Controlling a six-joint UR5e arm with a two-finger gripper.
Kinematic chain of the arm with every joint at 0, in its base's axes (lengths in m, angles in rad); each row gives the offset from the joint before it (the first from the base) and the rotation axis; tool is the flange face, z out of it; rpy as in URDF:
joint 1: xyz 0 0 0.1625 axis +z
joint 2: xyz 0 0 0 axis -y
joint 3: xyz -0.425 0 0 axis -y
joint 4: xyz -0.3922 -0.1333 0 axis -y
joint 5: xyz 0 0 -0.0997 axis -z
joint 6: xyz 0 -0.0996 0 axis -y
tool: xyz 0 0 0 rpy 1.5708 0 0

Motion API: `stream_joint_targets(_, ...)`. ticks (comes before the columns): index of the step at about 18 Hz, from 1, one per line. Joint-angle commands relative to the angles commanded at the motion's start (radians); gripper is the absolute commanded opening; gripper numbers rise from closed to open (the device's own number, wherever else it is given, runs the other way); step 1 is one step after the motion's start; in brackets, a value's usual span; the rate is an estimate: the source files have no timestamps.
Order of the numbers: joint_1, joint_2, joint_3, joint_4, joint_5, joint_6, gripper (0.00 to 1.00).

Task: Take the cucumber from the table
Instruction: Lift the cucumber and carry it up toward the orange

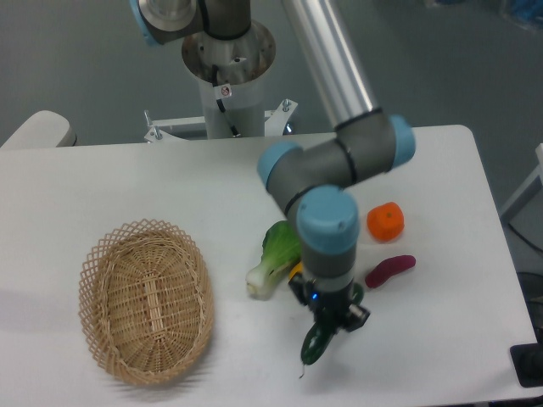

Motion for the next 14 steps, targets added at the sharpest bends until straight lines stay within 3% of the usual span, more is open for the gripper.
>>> stream_joint_targets(4, 0.083, 0.043, 0.002, -0.075, -0.026, 0.13, 0.21)
stream_joint_targets(14, 0.218, 0.055, 0.003, -0.108, -0.02, 0.385, 0.21)
